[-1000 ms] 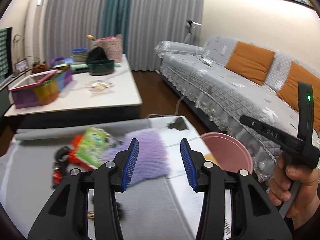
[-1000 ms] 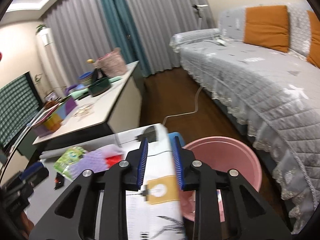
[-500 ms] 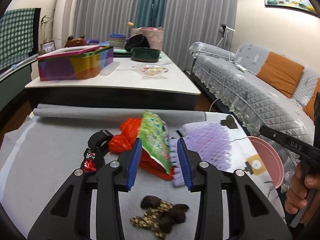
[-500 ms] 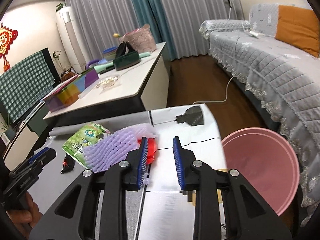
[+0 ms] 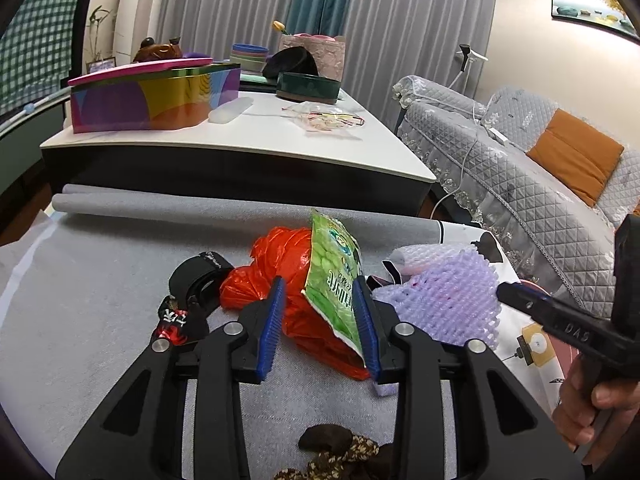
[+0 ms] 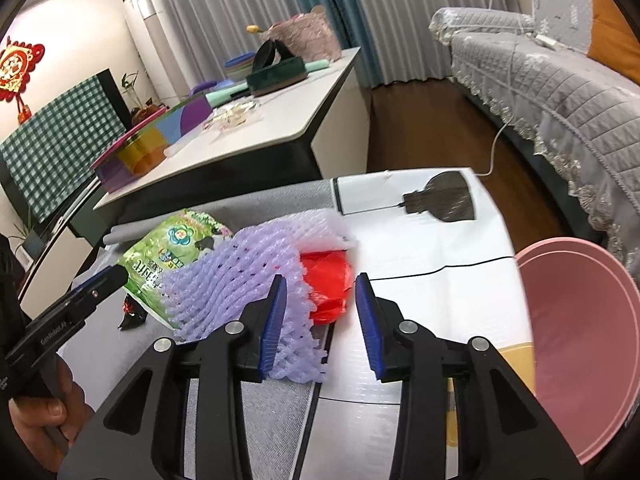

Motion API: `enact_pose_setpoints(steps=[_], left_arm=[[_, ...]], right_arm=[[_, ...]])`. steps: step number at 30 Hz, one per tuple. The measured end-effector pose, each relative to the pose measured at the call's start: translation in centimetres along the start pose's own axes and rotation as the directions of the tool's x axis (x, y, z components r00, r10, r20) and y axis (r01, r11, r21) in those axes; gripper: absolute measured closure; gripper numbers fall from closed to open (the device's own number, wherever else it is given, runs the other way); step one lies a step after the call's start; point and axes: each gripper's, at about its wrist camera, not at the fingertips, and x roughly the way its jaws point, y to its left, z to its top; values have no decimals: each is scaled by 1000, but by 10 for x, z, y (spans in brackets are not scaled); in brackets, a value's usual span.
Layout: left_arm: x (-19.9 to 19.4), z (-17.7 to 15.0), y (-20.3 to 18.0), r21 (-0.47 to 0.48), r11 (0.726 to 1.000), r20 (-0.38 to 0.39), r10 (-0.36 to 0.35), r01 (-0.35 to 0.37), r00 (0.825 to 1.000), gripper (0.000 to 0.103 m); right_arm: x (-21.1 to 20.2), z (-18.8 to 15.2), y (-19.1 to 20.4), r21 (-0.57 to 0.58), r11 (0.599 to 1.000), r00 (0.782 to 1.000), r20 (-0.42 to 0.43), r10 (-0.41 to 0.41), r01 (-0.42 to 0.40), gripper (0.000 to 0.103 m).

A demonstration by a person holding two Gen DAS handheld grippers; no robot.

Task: Collect trash
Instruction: 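Grasp the green snack packet with the left gripper while the right gripper grasps the purple foam net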

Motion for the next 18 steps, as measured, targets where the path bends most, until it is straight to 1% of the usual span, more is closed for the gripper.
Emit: enact_pose_setpoints(steps=[7, 9, 10, 13, 15, 18], left_arm=[[9, -3, 1, -8, 1000, -26, -23, 23, 999, 80], [10, -2, 0, -7, 1000, -25, -28, 28, 999, 88], [9, -1, 0, -7, 1000, -24, -30, 30, 999, 89], [9, 1, -2, -7, 999, -23, -38, 38, 999, 93], [8, 1, -5, -2, 999, -21, -46, 46, 999, 95], [5, 2, -11, 13, 998, -20, -56, 57, 998, 98]], right_arm=[[14, -4, 11, -49, 998, 999, -39, 31, -33, 65], [14, -5, 15, -66, 997, 999, -42, 35, -38, 66], [14, -4, 16, -71, 997, 998, -42, 36, -39, 66], [13, -5, 18, -84, 996, 999, -40, 36, -40, 74], [11, -5, 20, -93, 995, 999, -37, 35, -38, 82], [7, -5, 23, -109, 993, 999, -30, 36, -39, 88]])
